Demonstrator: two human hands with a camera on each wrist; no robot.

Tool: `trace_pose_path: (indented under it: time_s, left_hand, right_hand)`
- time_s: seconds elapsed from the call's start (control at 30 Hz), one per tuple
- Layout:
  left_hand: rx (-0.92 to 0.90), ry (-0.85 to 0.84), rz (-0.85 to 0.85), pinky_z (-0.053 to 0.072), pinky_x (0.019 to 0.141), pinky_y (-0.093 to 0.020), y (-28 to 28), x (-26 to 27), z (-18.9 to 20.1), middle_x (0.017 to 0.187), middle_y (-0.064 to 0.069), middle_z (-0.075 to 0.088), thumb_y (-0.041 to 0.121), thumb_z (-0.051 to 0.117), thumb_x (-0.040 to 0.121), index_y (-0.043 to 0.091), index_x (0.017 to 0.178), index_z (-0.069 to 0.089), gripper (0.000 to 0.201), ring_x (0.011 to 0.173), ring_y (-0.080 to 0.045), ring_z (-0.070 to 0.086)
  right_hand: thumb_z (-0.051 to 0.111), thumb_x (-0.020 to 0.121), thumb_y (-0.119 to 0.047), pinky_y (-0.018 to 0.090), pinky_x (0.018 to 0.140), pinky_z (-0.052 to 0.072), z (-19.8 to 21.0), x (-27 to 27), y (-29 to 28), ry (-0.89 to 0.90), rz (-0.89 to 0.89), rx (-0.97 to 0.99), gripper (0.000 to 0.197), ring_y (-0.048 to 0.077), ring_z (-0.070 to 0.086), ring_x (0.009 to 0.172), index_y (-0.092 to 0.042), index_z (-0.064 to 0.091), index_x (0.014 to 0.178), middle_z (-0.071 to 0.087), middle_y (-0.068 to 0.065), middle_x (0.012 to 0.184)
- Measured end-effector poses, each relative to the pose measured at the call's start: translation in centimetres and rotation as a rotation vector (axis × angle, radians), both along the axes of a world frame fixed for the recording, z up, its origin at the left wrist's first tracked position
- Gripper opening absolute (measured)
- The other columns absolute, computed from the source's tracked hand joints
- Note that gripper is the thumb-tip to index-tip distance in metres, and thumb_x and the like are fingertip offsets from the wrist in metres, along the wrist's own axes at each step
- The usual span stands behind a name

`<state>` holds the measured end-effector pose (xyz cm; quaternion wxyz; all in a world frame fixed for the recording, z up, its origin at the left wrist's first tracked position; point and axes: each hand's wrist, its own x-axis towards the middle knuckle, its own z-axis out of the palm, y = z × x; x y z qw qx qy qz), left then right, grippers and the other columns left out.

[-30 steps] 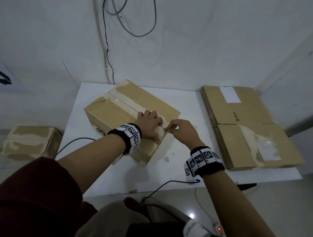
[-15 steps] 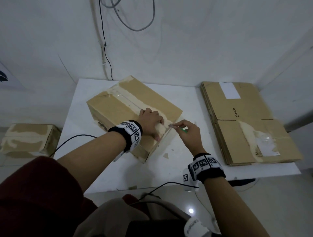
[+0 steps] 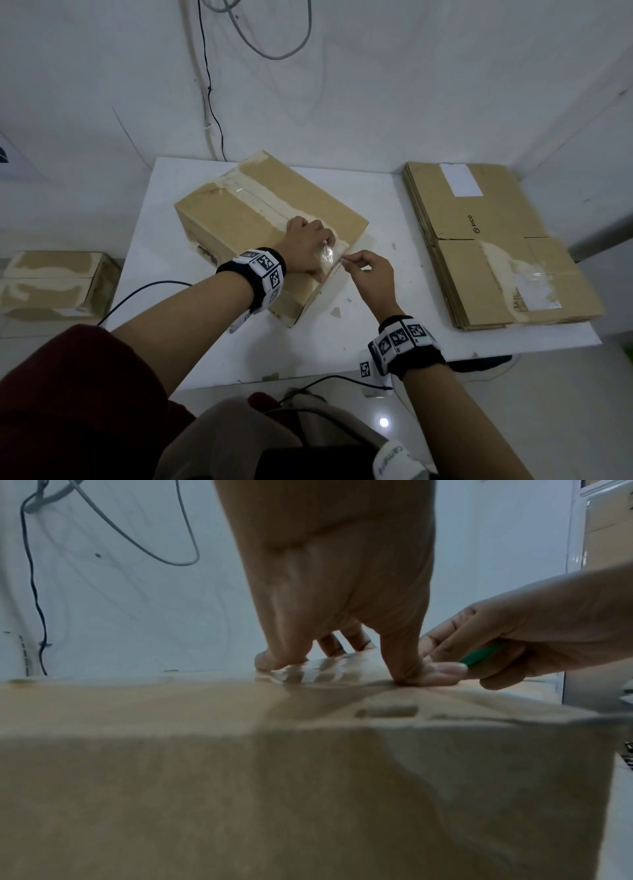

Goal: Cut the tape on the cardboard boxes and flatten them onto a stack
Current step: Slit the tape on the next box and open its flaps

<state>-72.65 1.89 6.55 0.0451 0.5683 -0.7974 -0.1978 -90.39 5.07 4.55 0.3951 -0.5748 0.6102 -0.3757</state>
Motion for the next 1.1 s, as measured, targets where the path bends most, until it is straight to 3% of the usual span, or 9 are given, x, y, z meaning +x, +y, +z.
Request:
trace_pose_path:
  time_s: [0.13,0.3,0.5,0.6,0.67,0.77,0.87,1.0,1.1]
  left_hand:
    - [0.021,0.067,0.011,0.018,0.102,-0.030,0.2,0.2,0.2,0.116,0.003,0.048,0.043,0.087,0.057,0.023,0.117,0.055,0.072,0.115,-0.022,0.038]
    - [0.071,0.063,-0.018,0.018,0.098,-0.028,0.4,0.2,1.0,0.116,0.000,0.048,0.039,0.083,0.065,0.022,0.118,0.051,0.064,0.112,-0.022,0.036]
    - [0.199,-0.067,-0.111,0.024,0.107,-0.050,-0.2,1.5,2.8,0.108,-0.006,0.055,0.024,0.081,0.068,0.025,0.103,0.043,0.052,0.102,-0.023,0.034]
    - [0.163,-0.204,-0.167,0.040,0.099,-0.044,-0.4,2.8,4.1,0.111,-0.013,0.052,0.022,0.081,0.067,0.024,0.106,0.046,0.053,0.100,-0.026,0.042]
    - [0.068,-0.405,-0.224,0.032,0.107,-0.044,-0.2,3.8,4.7,0.112,-0.008,0.055,0.033,0.082,0.067,0.025,0.113,0.048,0.057,0.108,-0.026,0.047]
    - [-0.019,-0.494,-0.178,0.002,0.113,-0.063,0.9,4.6,4.8,0.103,-0.001,0.059,0.043,0.071,0.074,0.023,0.117,0.046,0.054,0.113,-0.023,0.047]
    - [-0.039,-0.344,0.026,0.005,0.108,-0.072,2.6,3.8,4.0,0.098,-0.006,0.053,0.045,0.056,0.083,0.012,0.124,0.039,0.055,0.112,-0.029,0.047]
    - [-0.073,-0.004,0.338,0.034,0.099,-0.058,3.4,3.1,2.3,0.108,-0.018,0.058,0.030,0.049,0.096,0.004,0.132,0.029,0.049,0.100,-0.034,0.053]
    - [-0.081,0.278,0.516,0.039,0.095,-0.051,3.1,3.3,1.5,0.100,-0.015,0.061,0.015,0.056,0.092,0.009,0.120,0.036,0.035,0.089,-0.030,0.056]
  right_hand:
    - [0.072,0.086,-0.013,0.008,0.067,0.045,-0.3,0.6,0.8,-0.065,-0.020,0.026,0.003,0.007,0.065,0.076,-0.013,0.074,0.084,0.072,0.001,0.077]
    - [0.071,0.085,-0.008,0.012,0.047,0.037,-0.3,-0.4,2.4,-0.182,0.037,0.139,0.006,0.000,0.050,0.048,-0.008,0.073,0.080,0.073,0.010,0.085]
    - [0.069,0.091,-0.023,0.021,0.044,0.034,0.1,-1.4,1.3,-0.243,-0.169,0.004,0.006,0.008,0.045,0.055,-0.018,0.068,0.088,0.065,-0.001,0.083]
    - [0.068,0.091,-0.028,0.022,0.045,0.035,0.7,-0.2,1.3,-0.209,-0.120,-0.029,0.007,0.012,0.045,0.056,-0.022,0.066,0.087,0.064,0.000,0.086]
    - [0.069,0.090,-0.030,0.024,0.046,0.036,0.7,0.6,1.5,-0.207,-0.100,-0.019,0.009,0.012,0.045,0.055,-0.022,0.066,0.087,0.062,-0.003,0.085]
    - [0.072,0.088,-0.033,0.022,0.051,0.038,0.3,1.6,1.9,-0.202,-0.061,-0.012,0.013,0.010,0.050,0.063,-0.022,0.066,0.087,0.064,-0.010,0.084]
    - [0.069,0.091,-0.031,0.022,0.056,0.041,0.2,2.3,2.4,-0.183,-0.007,-0.023,0.010,0.011,0.053,0.068,-0.022,0.066,0.090,0.067,-0.013,0.088]
    - [0.059,0.097,-0.025,0.019,0.055,0.045,0.2,3.2,3.0,-0.143,0.103,-0.044,0.004,0.011,0.057,0.058,-0.022,0.061,0.100,0.072,-0.004,0.092]
    - [0.059,0.097,-0.027,0.016,0.064,0.046,0.2,3.7,3.2,-0.073,0.170,-0.076,0.006,0.009,0.060,0.066,-0.026,0.063,0.102,0.067,-0.006,0.082]
